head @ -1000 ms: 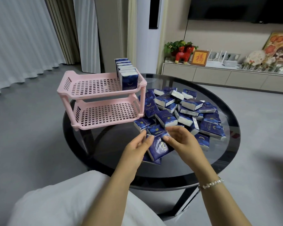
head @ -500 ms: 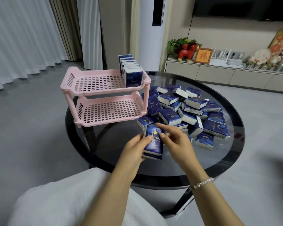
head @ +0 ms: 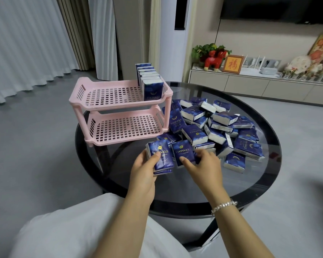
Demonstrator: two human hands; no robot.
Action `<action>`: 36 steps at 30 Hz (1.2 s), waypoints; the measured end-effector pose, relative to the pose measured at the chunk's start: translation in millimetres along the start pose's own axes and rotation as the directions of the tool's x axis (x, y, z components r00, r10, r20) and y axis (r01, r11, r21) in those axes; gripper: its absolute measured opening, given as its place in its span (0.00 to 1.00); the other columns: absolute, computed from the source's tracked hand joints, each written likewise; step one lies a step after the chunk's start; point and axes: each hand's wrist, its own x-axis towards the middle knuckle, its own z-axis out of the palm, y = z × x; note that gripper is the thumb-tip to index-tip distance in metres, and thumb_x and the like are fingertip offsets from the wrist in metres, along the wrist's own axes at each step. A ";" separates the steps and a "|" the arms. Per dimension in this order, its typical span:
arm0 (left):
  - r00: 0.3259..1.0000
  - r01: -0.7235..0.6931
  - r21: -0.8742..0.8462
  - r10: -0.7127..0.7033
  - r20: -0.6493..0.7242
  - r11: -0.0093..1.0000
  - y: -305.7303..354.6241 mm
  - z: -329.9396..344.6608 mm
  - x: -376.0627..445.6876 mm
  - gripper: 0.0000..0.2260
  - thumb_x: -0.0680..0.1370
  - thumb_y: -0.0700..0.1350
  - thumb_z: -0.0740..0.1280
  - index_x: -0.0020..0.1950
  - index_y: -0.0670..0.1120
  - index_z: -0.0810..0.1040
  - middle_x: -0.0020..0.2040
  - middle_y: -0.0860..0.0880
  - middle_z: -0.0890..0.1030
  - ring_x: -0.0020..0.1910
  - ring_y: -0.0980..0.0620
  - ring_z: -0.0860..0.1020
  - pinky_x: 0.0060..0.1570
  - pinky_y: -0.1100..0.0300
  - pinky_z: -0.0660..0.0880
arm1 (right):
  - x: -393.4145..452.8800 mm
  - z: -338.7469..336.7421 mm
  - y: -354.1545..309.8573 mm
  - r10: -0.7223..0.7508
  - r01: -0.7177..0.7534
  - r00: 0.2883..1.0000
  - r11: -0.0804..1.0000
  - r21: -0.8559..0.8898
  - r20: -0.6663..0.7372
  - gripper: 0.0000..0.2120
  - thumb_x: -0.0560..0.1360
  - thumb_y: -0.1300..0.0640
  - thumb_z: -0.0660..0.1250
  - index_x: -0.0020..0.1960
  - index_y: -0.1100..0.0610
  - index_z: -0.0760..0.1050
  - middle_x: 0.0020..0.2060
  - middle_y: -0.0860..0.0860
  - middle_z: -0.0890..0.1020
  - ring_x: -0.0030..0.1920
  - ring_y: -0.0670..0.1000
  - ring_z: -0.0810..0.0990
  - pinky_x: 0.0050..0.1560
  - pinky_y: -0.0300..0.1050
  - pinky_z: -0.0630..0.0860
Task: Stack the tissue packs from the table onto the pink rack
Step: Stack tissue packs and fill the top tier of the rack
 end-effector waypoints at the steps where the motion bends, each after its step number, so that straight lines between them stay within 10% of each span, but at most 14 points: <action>1: 1.000 0.001 0.002 -0.001 0.006 1.000 -0.1 -0.5 0.1 0.13 0.77 0.35 0.64 0.61 0.43 0.77 0.54 0.44 0.82 0.51 0.48 0.81 0.57 0.49 0.75 | 1.4 1.4 -1.4 -0.005 0.006 1.000 0.999 -0.043 0.014 0.20 0.68 0.39 0.70 0.50 0.54 0.77 0.44 0.52 0.80 0.51 0.55 0.75 0.48 0.48 0.73; 8: 1.000 -0.029 0.013 0.029 -0.011 0.999 -0.8 -1.8 0.4 0.14 0.77 0.35 0.65 0.62 0.44 0.76 0.56 0.46 0.82 0.52 0.49 0.81 0.58 0.50 0.75 | -5.9 -7.9 -9.2 0.030 -0.043 0.998 0.957 0.288 0.047 0.04 0.72 0.54 0.71 0.43 0.55 0.80 0.31 0.44 0.79 0.36 0.45 0.78 0.33 0.34 0.69; 13: 0.998 -0.059 0.041 0.057 0.032 0.997 -1.6 -1.6 -1.1 0.15 0.77 0.36 0.65 0.64 0.45 0.75 0.58 0.46 0.82 0.58 0.48 0.80 0.62 0.49 0.74 | -20.9 -21.0 -20.3 0.033 -0.150 0.985 0.638 0.755 0.168 0.05 0.76 0.59 0.66 0.45 0.57 0.80 0.31 0.42 0.81 0.33 0.38 0.77 0.34 0.27 0.69; 24: 0.963 -0.119 0.189 0.068 0.260 0.975 1.4 -2.7 -7.8 0.26 0.70 0.50 0.70 0.67 0.49 0.73 0.61 0.49 0.81 0.62 0.48 0.77 0.66 0.50 0.70 | -27.7 -19.2 -40.8 -0.071 -0.264 0.923 0.599 0.756 0.379 0.09 0.78 0.56 0.63 0.49 0.53 0.82 0.43 0.53 0.85 0.45 0.50 0.79 0.49 0.47 0.73; 30: 0.964 -0.089 0.148 0.048 0.261 0.985 7.7 -9.9 -7.1 0.14 0.75 0.34 0.66 0.60 0.43 0.76 0.54 0.44 0.83 0.51 0.50 0.81 0.49 0.61 0.78 | -7.3 -24.6 -28.8 -0.292 -0.430 0.740 0.488 0.759 0.606 0.17 0.71 0.59 0.67 0.59 0.61 0.78 0.56 0.60 0.81 0.56 0.56 0.80 0.60 0.48 0.74; 36: 0.940 -0.155 0.433 -0.001 0.340 0.888 10.7 -32.4 -2.0 0.24 0.71 0.36 0.71 0.66 0.48 0.74 0.60 0.49 0.81 0.61 0.52 0.77 0.61 0.56 0.73 | 8.2 -22.3 -15.8 -0.381 -0.358 0.673 0.583 0.730 0.634 0.30 0.66 0.67 0.72 0.66 0.59 0.70 0.60 0.57 0.79 0.60 0.55 0.78 0.57 0.47 0.76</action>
